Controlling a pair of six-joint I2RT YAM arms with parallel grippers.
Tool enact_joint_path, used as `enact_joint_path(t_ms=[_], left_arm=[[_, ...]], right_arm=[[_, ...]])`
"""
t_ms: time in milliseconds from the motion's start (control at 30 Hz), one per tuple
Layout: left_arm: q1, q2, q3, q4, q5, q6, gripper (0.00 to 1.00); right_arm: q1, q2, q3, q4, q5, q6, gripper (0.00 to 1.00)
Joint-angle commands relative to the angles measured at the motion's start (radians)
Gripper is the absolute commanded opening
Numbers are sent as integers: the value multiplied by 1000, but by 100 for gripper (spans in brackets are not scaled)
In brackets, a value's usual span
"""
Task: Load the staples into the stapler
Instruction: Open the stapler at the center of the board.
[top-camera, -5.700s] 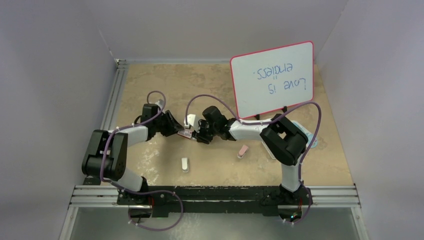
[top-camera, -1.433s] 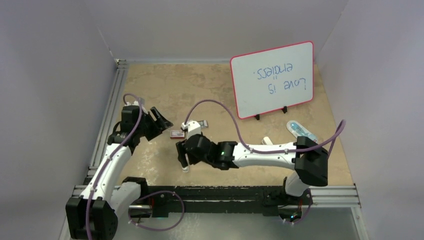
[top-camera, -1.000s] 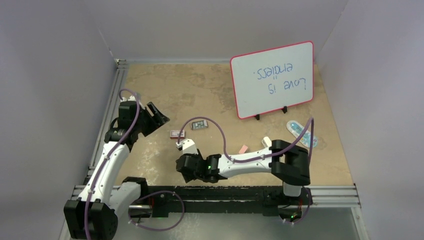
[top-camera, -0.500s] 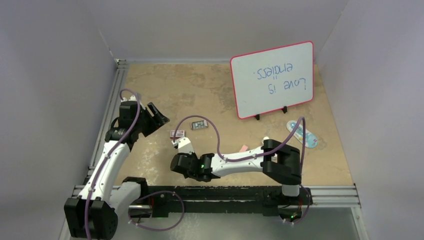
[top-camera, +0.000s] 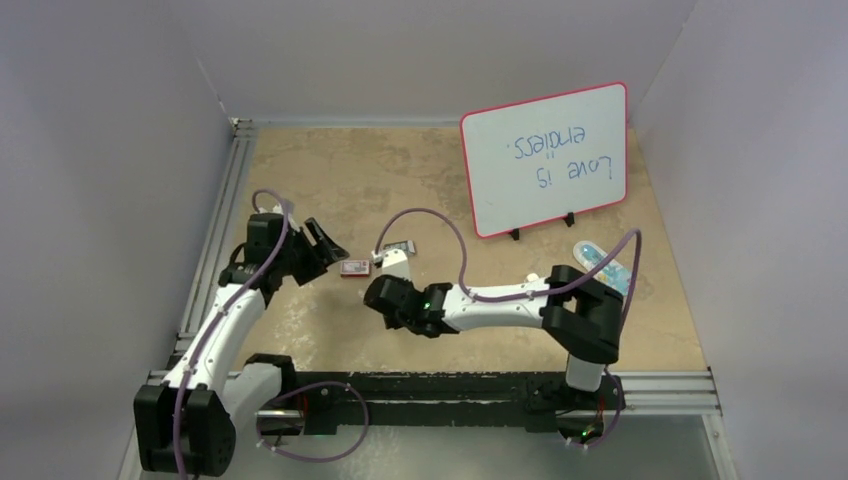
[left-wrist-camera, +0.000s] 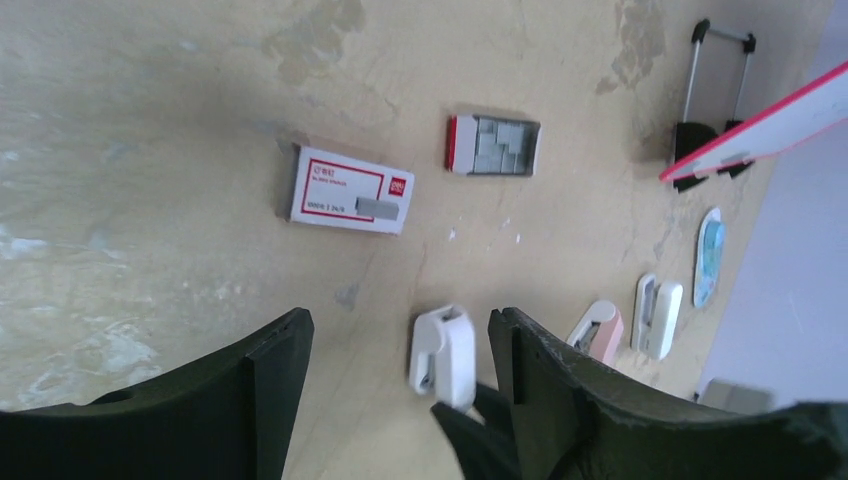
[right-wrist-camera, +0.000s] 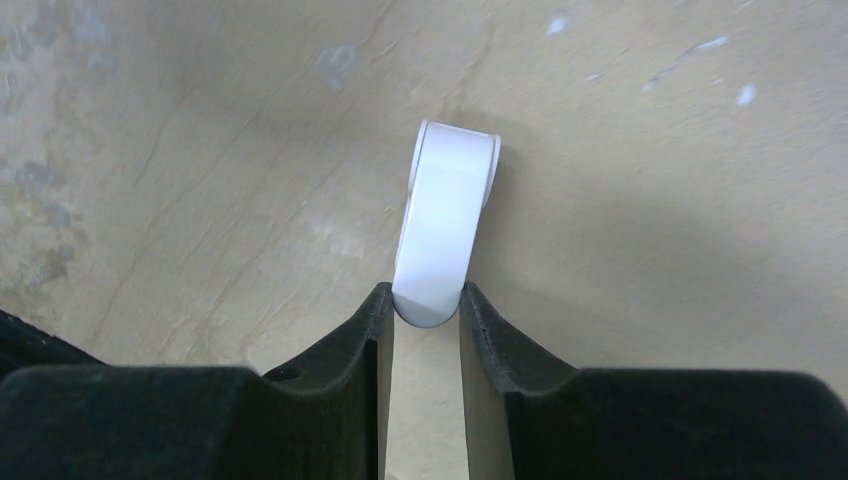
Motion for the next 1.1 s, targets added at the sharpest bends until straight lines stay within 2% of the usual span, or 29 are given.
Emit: enact_joint_path(t_ms=[0, 100, 233, 333, 467, 600, 767, 1067], left_arm=[[-5, 30, -70, 153, 191, -24, 69], [-7, 119, -106, 245, 330, -13, 71], [-37, 233, -138, 376, 452, -24, 63], [-99, 269, -144, 429, 438, -29, 59], [-167, 329, -164, 509, 430, -36, 58], [-172, 395, -207, 615, 471, -68, 55], [-181, 453, -226, 703, 506, -101, 43], [-188, 536, -264, 857, 510, -178, 36]], right_arm=[[-73, -104, -56, 123, -52, -22, 23], [-114, -139, -97, 175, -86, -11, 24], [-145, -168, -146, 238, -126, 31, 24], [-171, -188, -182, 275, -157, 69, 23], [-215, -217, -234, 340, -231, 86, 23], [-241, -229, -261, 375, -284, 94, 23], [-256, -234, -279, 399, -316, 111, 23], [-279, -242, -299, 447, -375, 134, 24]])
